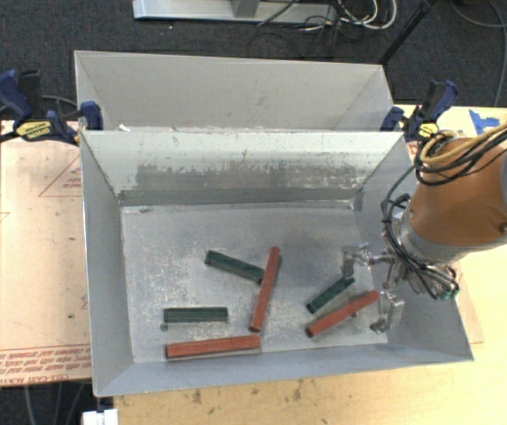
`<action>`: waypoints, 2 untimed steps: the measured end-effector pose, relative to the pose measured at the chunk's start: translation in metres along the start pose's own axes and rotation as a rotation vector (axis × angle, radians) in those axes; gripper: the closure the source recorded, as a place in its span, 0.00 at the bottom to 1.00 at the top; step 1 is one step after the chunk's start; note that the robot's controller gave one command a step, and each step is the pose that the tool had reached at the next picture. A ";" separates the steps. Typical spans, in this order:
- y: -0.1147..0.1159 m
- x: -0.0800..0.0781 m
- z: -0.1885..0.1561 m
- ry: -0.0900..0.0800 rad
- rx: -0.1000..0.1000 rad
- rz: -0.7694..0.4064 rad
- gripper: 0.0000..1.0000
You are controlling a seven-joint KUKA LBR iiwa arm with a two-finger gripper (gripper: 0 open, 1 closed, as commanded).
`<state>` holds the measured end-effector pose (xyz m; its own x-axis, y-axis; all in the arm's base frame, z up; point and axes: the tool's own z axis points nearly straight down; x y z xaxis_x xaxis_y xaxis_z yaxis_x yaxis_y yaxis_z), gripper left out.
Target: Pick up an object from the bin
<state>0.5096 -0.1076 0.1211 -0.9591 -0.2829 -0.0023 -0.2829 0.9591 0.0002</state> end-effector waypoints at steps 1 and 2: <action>0.022 0.003 0.051 -0.006 0.002 -0.108 0.00; 0.022 0.002 0.048 -0.008 0.003 -0.109 1.00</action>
Offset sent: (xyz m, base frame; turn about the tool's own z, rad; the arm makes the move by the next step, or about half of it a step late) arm -0.0115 0.0196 -0.0511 -0.1087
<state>0.5019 -0.0870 0.0731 -0.9225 -0.3859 -0.0102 -0.3859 0.9225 -0.0037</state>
